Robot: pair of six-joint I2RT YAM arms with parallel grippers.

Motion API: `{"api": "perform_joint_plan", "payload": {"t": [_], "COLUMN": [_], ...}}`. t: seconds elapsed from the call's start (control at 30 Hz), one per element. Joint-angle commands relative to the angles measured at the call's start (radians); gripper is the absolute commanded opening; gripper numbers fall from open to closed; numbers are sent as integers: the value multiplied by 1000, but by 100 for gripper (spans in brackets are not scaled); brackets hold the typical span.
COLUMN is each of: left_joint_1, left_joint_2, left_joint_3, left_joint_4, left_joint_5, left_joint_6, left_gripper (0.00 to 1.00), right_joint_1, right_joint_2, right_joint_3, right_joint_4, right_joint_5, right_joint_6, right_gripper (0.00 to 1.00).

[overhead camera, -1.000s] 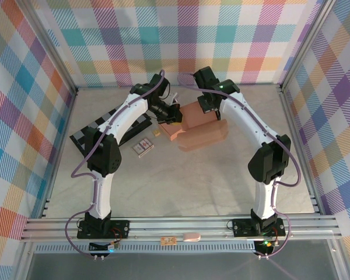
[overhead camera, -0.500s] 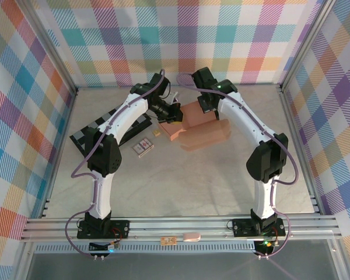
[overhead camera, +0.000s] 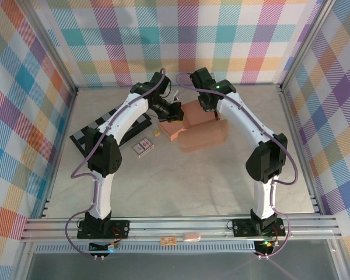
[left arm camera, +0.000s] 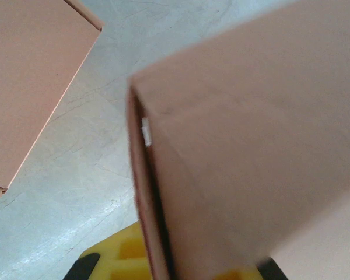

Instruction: Fold the paper box

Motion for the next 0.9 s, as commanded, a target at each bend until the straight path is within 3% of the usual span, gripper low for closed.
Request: {"api": "perform_joint_plan", "payload": {"t": [0.0, 0.07, 0.27, 0.47, 0.5, 0.6, 0.67, 0.77, 0.87], "left_joint_1": [-5, -5, -5, -5, -4, -5, -5, -5, -5], "left_joint_2": [-38, -38, -36, -38, -38, -36, -35, -34, -30], "left_joint_3": [29, 29, 32, 29, 30, 31, 30, 33, 37], "left_joint_4": [-31, -31, -30, -34, -35, -40, -41, -41, -44], "left_joint_5": [25, 25, 25, 18, 15, 3, 0, -2, -2], "left_joint_6": [14, 14, 13, 13, 13, 5, 1, -1, 1], "left_gripper": [0, 0, 0, 0, 0, 0, 0, 0, 0], "right_joint_1": [-25, -28, -29, -27, -28, -30, -35, -49, -64], "right_joint_2": [6, 6, 6, -4, -10, -38, -52, -106, -170], "right_joint_3": [15, 11, 16, -3, -4, 0, 4, -68, -172], "right_joint_4": [-46, -44, -40, -37, -32, -31, -55, -44, 5], "right_joint_5": [28, 27, 36, 64, 48, -75, -159, -262, -332], "right_joint_6": [33, 31, 33, 38, 34, 16, 28, 50, 59], "right_gripper": [24, 23, 0, 0, 3, 26, 34, 41, 42]}}
